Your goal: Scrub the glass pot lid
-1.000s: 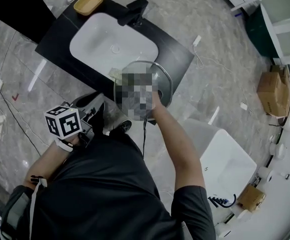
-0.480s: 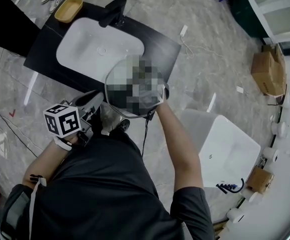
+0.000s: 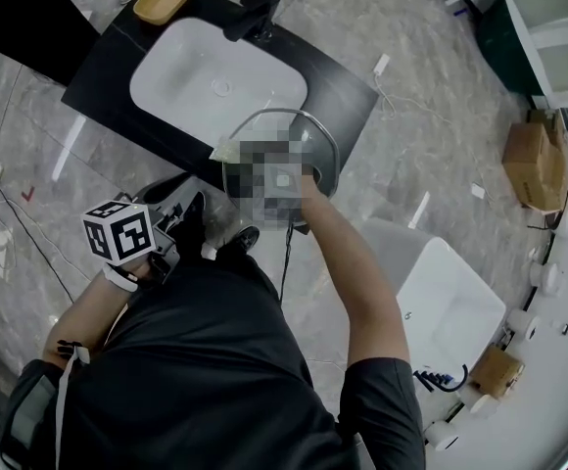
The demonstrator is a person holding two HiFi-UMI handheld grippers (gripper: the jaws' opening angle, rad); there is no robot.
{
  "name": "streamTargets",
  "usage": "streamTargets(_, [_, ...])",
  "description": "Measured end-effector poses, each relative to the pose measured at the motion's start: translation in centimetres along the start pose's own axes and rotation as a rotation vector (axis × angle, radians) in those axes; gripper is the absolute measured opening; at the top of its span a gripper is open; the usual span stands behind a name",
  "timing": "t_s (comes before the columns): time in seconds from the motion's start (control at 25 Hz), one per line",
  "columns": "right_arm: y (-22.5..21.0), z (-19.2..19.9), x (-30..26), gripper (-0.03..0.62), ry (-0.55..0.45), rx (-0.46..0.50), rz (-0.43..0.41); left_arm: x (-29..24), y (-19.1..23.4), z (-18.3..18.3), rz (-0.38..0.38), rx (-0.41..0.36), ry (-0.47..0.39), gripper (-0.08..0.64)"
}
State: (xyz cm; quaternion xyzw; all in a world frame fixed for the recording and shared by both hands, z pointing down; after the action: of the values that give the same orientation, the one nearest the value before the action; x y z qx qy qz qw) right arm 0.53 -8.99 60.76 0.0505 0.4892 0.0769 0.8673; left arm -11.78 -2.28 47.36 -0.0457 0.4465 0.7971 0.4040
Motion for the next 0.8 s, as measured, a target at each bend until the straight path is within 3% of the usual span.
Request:
streamTargets(0.52, [8.3,1.1,1.9,0.064,-0.026,0.246,-0.082,0.2,-1.8,1.0,-0.01,-0.014,-0.007,0.071])
streamTargets(0.8, [12.2,3.2,3.2,0.064,-0.045,0.282,-0.092,-1.4,-3.6,1.9,0.018,-0.06,0.054,0.071])
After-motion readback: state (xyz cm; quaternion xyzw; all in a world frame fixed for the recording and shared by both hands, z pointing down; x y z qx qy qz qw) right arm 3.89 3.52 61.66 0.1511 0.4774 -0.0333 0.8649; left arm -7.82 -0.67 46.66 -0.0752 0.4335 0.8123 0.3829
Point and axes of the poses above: the fingertips, and each gripper's own axes: x backward along the fingers, y to its left, z out of its underside, the point moved 4 cm from there along x, backward along the fingers, and after that the axes turned 9 degrees about -x, right-handed, at the moved point
